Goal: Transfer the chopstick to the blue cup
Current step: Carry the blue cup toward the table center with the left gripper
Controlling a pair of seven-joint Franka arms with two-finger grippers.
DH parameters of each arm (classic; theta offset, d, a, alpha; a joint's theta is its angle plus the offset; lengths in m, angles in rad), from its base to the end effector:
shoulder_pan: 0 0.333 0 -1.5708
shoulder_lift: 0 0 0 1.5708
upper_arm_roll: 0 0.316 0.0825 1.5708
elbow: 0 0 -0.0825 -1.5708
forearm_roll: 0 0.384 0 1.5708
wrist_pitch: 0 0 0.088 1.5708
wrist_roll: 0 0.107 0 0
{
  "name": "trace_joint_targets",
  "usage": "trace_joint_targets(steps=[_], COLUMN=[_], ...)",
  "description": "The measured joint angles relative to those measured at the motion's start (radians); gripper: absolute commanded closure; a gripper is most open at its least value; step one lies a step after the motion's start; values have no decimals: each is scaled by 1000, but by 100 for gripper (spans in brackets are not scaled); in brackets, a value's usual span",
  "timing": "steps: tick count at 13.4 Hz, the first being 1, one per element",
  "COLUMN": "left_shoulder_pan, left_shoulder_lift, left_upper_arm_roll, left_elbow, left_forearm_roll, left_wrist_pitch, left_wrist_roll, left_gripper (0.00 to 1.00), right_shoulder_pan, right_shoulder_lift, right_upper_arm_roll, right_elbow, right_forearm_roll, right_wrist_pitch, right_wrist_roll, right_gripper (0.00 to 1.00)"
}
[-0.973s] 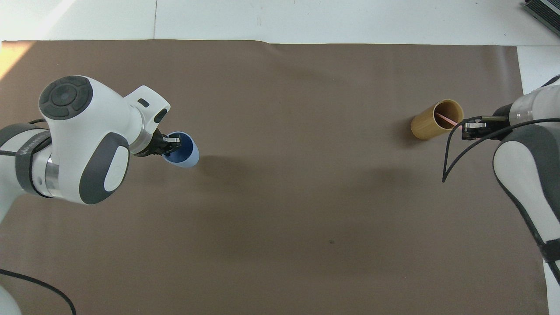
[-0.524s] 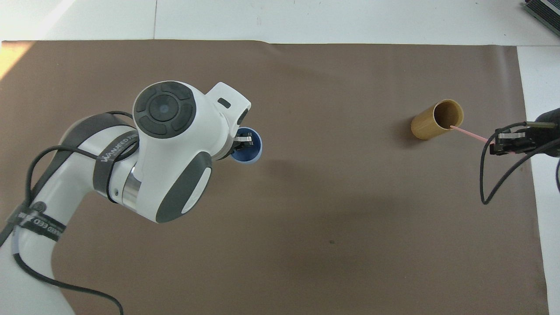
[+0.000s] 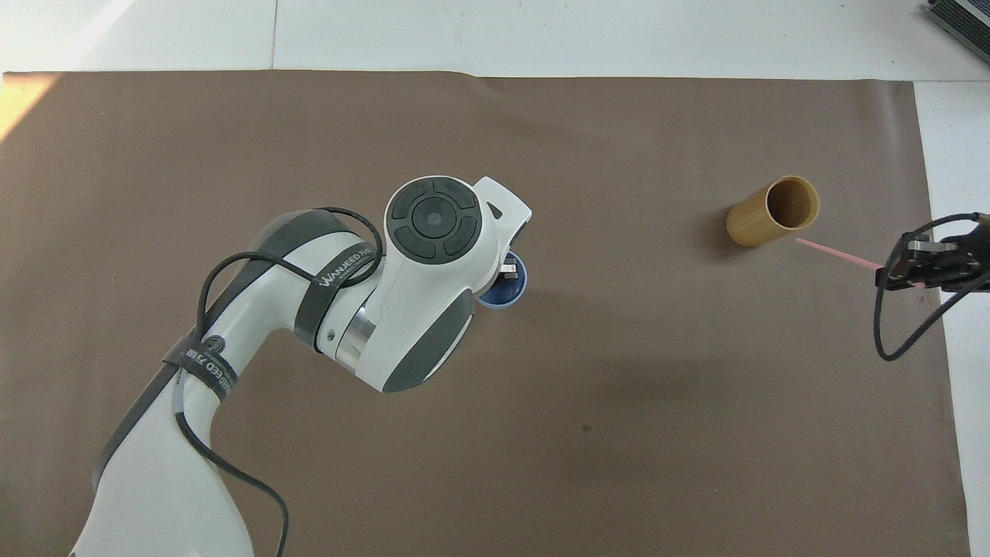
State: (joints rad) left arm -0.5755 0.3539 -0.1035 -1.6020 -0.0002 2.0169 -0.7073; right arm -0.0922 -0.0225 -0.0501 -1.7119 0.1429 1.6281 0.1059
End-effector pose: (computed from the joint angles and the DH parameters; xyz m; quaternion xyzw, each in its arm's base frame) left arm 0.5247 -0.4134 0.4327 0.9992 0.0179 0.0127 0.0338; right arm 0.5443 -0.0636 0.5761 -0.9885 0.1296 0.0293 0.0722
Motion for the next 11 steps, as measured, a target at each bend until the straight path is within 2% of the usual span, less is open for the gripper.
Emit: trace_joint_targets(steps=[4,9,10,11], left_shoulder_pan=[-10,-33,-34,-34], left_shoulder_lift=[13,66,69,70], left_upper_arm_roll=[0,0,0,1], left_elbow=[0,0,0,0], left_forearm_roll=[18,64,66,68], left_wrist_pitch=[17,61,67,69], left_wrist_roll=[-16,-63,-71,-74], left_gripper=[100,100,58,3], right_shoulder_pan=[7,10,10,10], right_shoulder_lift=[0,0,0,0], right_upper_arm_roll=[4,49,54,56], right_elbow=[1,2,3,3], right_forearm_roll=[42,62,62,63], right_wrist_pitch=[-32,-54,-54,-54], right_wrist_roll=[54,150,159,163], right_gripper=[100,100,100,100])
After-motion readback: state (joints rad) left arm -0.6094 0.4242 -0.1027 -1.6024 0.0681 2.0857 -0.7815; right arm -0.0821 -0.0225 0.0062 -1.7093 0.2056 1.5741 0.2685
